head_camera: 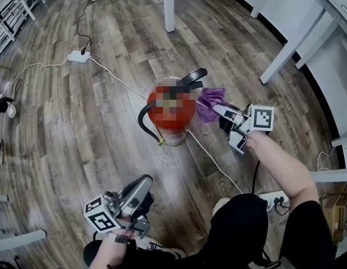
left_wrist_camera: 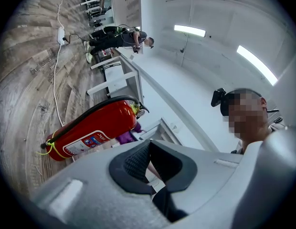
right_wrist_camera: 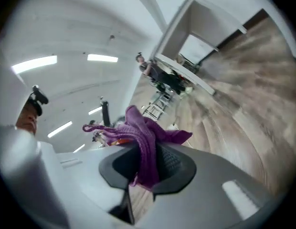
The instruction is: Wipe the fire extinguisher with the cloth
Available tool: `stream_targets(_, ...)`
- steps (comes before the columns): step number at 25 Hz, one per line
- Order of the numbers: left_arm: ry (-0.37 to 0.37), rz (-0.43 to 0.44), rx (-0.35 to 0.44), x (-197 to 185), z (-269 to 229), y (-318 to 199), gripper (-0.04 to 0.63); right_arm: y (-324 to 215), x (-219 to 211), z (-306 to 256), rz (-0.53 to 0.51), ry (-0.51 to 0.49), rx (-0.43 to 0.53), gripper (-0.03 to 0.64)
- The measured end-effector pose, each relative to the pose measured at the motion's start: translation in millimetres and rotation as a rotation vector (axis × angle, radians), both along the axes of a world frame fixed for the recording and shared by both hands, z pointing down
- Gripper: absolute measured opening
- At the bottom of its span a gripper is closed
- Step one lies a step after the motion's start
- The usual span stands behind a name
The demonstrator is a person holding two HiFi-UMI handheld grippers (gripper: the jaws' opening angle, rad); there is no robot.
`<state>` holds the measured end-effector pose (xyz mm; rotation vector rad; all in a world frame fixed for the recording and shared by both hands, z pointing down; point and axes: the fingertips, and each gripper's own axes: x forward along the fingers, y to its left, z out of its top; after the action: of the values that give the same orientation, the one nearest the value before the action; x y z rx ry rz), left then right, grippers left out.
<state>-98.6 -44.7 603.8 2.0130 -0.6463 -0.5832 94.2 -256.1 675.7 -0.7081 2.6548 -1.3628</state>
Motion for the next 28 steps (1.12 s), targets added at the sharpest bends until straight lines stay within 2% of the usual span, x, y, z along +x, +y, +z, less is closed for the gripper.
stream_targets(3,0.001,0.010,-0.001,4.7,1.3,-2.4,-0.003,-25.8,-0.3,-102.3,-0.122,0.002,0.285,0.069)
stream_targets(6,-0.004,0.014,-0.012,7.5,6.2,-2.8,-0.003,-32.9,-24.6,-183.9,-0.319,0.086,0.520,0.071)
stream_targets(8,-0.010,0.010,-0.020,7.0,8.7,-2.3,-0.003,-30.8,-48.4,-214.3,-0.481,0.180,0.623,0.071)
stream_targets(9,-0.012,0.005,-0.022,6.1,9.2,-2.2,-0.003,-29.4,-60.2,-220.5,-0.567,0.221,0.635,0.072)
stream_targets(13,-0.021,-0.026,-0.031,-1.8,8.6,-1.2,-0.003,-32.3,-103.7,-212.0,-0.859,0.301,0.550,0.072)
stream_targets(16,-0.022,-0.063,-0.043,-13.0,7.7,0.0,-0.003,-41.9,-123.3,-186.6,-0.961,0.300,0.448,0.071)
stream_targets(22,-0.011,-0.123,-0.057,-32.9,5.7,1.1,-0.003,-60.6,-125.3,-112.7,-0.981,0.161,0.174,0.071)
stream_targets(25,-0.008,-0.147,-0.081,-41.3,10.6,3.2,-0.003,-62.2,-122.1,-72.7,-0.955,0.076,0.117,0.071)
stream_targets(28,-0.002,-0.160,-0.097,-46.5,10.2,5.9,-0.003,-59.0,-120.1,-18.5,-0.920,0.070,0.068,0.071)
